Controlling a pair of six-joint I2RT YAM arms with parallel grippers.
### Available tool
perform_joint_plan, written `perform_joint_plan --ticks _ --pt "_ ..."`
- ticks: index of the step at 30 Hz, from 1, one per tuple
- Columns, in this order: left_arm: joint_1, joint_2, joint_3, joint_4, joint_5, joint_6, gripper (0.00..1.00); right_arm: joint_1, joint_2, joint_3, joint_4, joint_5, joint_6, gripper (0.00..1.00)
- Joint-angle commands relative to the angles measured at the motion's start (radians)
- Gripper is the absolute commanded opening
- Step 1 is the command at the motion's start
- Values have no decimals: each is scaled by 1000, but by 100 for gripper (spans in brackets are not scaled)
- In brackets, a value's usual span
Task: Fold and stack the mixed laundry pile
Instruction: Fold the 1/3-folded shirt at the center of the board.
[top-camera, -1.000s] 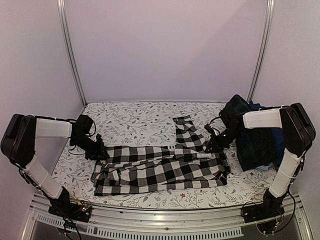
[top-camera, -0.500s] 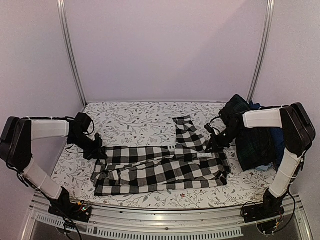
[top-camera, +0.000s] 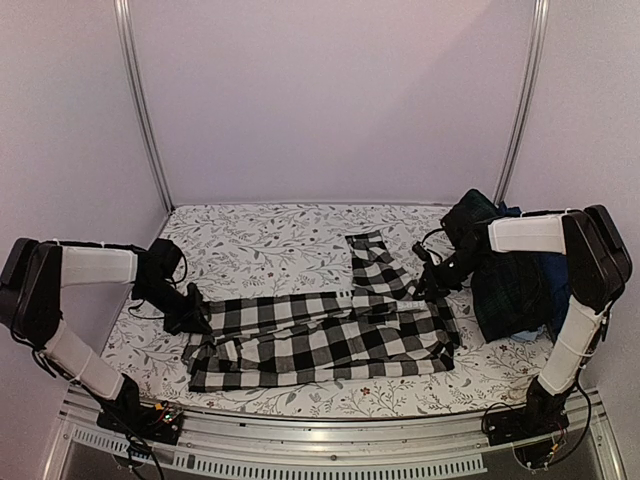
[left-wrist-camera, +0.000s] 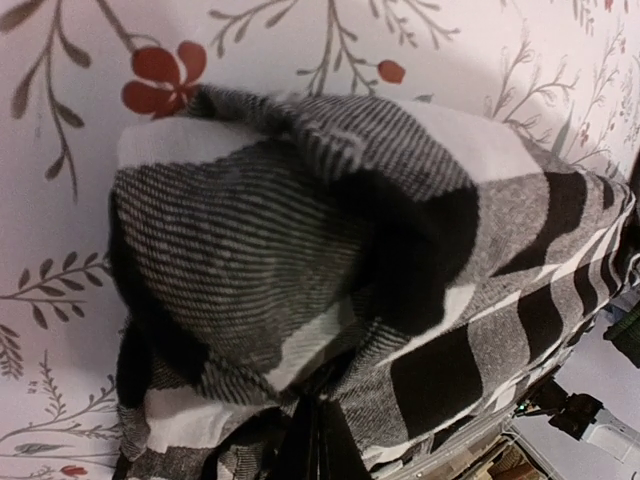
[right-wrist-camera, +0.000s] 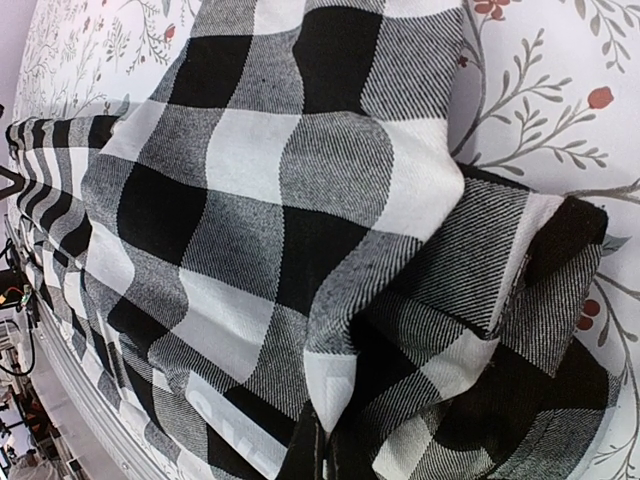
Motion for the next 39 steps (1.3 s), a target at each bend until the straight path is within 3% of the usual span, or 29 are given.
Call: perform_joint_plan --ticks 1,3,4,8,13,16,20,31,39 --pt "-11 46 -45 73 -22 -22 0 -9 21 -26 3 13 -18 0" --pt "-17 58 -43 88 -20 -23 0 -8 31 -27 4 11 -19 2" --pt "-18 60 -37 87 -21 -20 2 -9 35 -24 -3 7 -21 8" --pt "-20 4 16 67 -41 1 33 -9 26 26 -51 6 -20 35" --pt "-20 -78 148 22 -132 47 61 -24 -36 146 -33 49 37 55" --pt "-20 -94 196 43 -147 64 77 -26 6 263 10 67 65 60" --pt "-21 -92 245 61 -166 74 99 -25 176 500 19 65 87 60" --pt "-26 -86 293 84 -168 64 99 -17 572 874 99 119 108 60" --pt "-26 -81 283 46 -180 78 100 26 784 1115 52 319 37 65"
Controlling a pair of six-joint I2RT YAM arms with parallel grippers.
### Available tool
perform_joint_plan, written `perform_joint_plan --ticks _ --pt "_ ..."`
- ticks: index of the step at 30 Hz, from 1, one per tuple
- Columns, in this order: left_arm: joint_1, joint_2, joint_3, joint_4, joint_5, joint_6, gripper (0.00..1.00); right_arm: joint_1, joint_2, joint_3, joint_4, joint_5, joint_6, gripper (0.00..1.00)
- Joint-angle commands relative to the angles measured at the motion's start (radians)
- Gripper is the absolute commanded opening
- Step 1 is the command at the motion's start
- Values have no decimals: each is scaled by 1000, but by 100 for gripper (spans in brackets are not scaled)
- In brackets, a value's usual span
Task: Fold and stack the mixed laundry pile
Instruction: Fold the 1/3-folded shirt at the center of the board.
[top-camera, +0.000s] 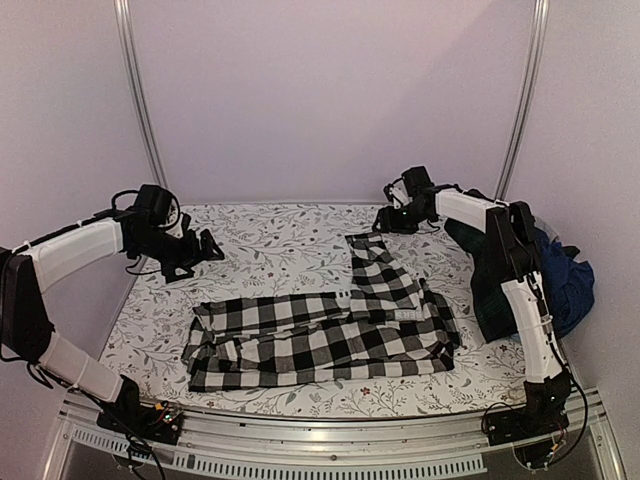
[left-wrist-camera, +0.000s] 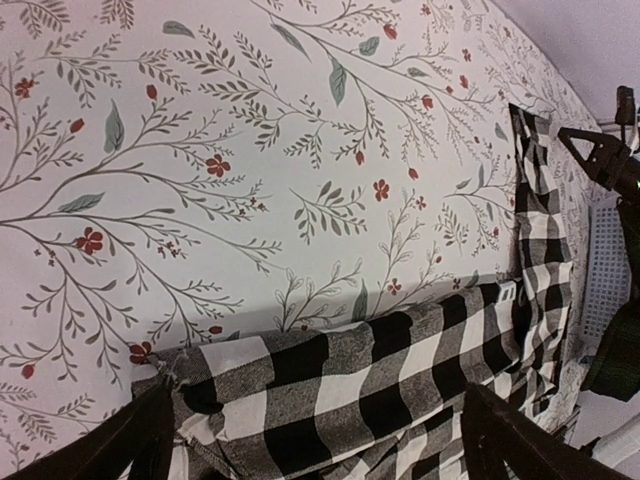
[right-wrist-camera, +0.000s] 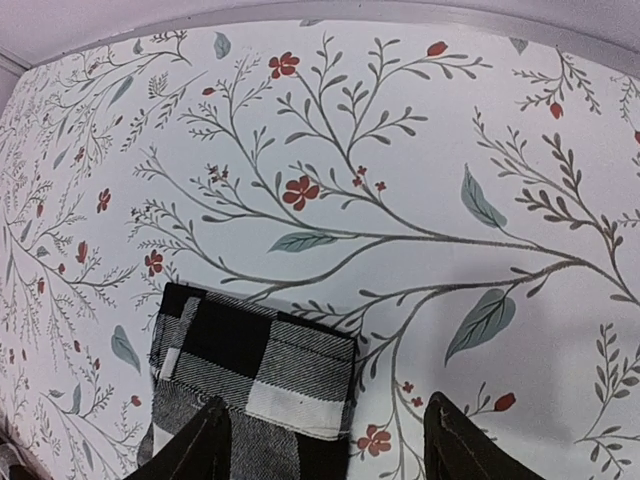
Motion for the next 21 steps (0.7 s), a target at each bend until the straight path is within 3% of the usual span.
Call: perform_joint_plan --ticks 1,9,11,15,21 --pt "-5 9 11 -18 -9 23 100 34 85 117 -22 138 -54 65" --pt "-4 24 31 -32 -33 34 100 71 142 86 -19 90 -89 49" --pt "-5 24 45 -31 -50 44 100 76 142 80 -19 52 -89 37" --pt "-5 30 100 -29 -90 73 100 75 101 67 -13 3 -98 2" --pt "-9 -33 118 156 -94 161 100 68 -75 32 24 -116 -118 0"
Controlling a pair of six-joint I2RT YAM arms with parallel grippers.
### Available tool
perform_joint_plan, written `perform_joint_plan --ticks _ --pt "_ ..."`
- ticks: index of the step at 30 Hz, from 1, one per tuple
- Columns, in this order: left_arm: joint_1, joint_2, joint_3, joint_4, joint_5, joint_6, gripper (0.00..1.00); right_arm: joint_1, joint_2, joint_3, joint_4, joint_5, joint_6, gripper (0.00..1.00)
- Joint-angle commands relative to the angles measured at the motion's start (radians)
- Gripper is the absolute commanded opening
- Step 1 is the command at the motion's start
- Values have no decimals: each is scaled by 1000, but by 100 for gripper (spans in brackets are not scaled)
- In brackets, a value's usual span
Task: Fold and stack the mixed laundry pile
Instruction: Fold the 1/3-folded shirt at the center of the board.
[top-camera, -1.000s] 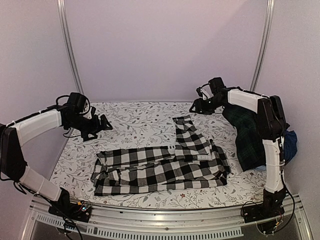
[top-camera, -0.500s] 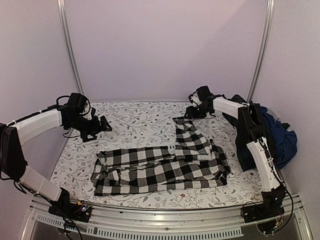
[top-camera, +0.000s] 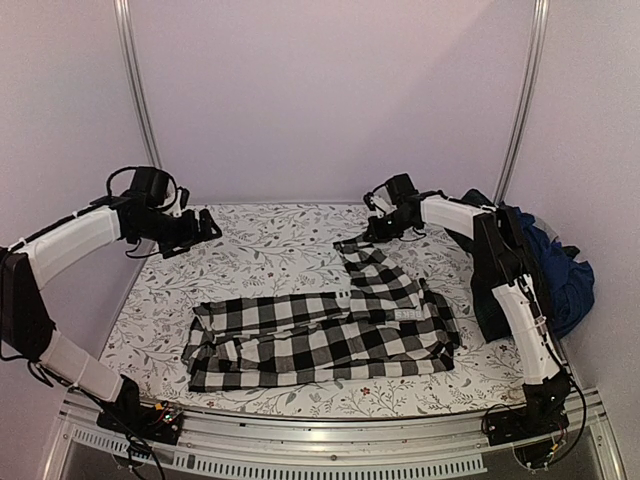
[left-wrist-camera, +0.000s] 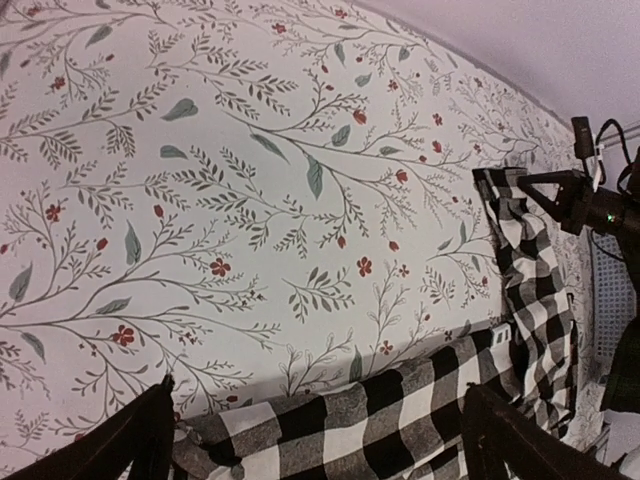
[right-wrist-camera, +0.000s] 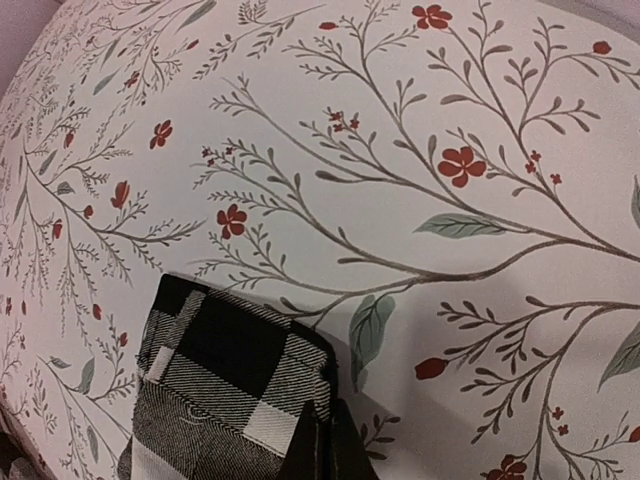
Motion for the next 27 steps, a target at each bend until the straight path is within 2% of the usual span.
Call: perform_joint_plan --ticks 1,4,7,9,15,21,27 --pt "-9 -76 -5 229 -2 88 100 -3 -180 -46 30 -135 -19 0" --pt "-5 -124 -56 372 28 46 100 0 -289 -125 78 -242 -9 0" --pt "-5 -134 -79 483 205 78 100 13 -404 -229 121 -340 1 0" --pt "-43 -121 -59 502 257 121 100 29 -476 -293 136 -392 -15 0" --pt "-289 -107 -28 538 137 391 100 78 -664 -493 169 -501 -72 0" --pt "-483 -13 14 550 99 524 99 152 -802 -642 200 -533 -132 0" --pt "-594 96 83 495 92 580 82 201 -884 -719 201 -530 -155 0"
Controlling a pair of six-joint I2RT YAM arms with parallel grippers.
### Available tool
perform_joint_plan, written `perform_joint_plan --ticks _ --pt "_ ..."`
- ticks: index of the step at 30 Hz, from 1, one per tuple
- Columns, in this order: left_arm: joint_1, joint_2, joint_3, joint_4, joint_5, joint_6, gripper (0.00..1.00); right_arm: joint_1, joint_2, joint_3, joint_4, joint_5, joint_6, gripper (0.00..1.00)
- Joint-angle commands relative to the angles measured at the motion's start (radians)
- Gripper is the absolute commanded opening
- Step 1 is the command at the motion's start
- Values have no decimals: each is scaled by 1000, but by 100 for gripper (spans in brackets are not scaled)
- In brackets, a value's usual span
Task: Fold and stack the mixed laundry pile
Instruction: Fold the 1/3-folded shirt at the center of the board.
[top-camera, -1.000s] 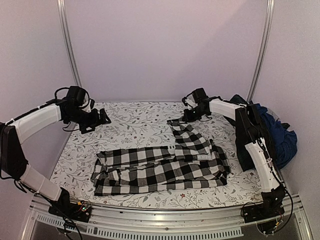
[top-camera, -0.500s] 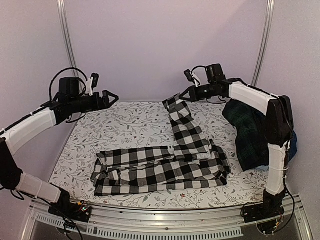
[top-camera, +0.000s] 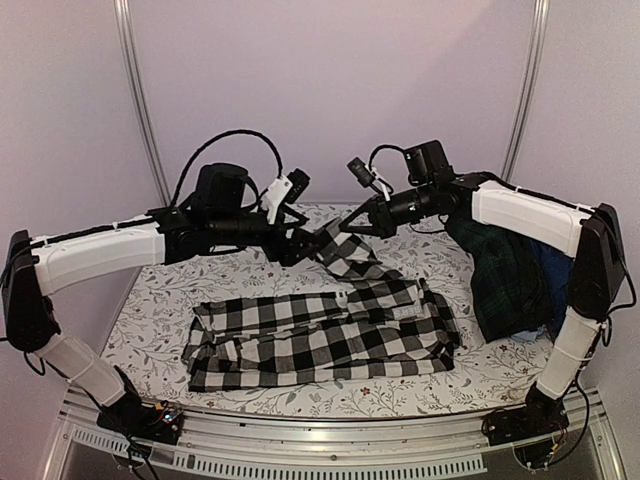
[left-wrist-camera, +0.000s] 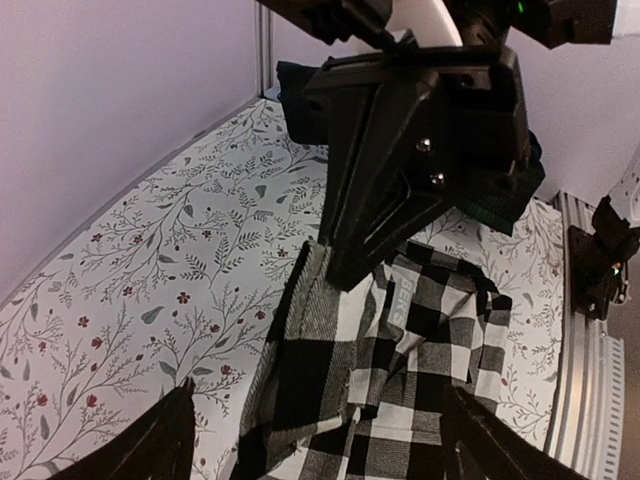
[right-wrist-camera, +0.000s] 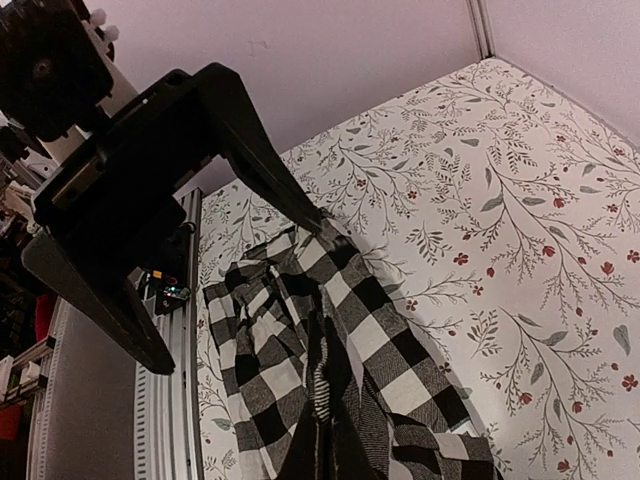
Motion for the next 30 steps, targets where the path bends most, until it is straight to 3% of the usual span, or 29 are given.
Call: perform_joint_plan --ticks 1,10,11,15,17,18,21,23,28,30 --pt "-58 53 46 -11 -13 76 80 25 -94 -60 35 -25 -36 0" --pt "-80 111 70 6 28 100 62 35 -193 -170 82 -65 -41 0" --pt "-87 124 89 -14 33 108 56 35 -200 -176 86 -66 -42 0" --pt "-131 169 199 -146 95 126 5 34 -228 -206 90 -54 -37 0" --pt "-180 170 245 -212 75 142 0 35 -255 -216 90 -44 -35 0" --pt "-212 167 271 -241 52 152 0 34 -271 -218 88 -37 -32 5" --pt "-293 161 335 -325 19 160 0 7 -324 -221 96 -10 5 40" --pt "-347 170 390 -394 -2 157 0 -41 -357 -221 115 -15 46 57" --pt "-452 224 524 -554 -111 188 0 -150 -398 -230 196 -11 177 71" --pt "-478 257 568 -591 -112 194 0 -165 -384 -230 202 -10 196 72"
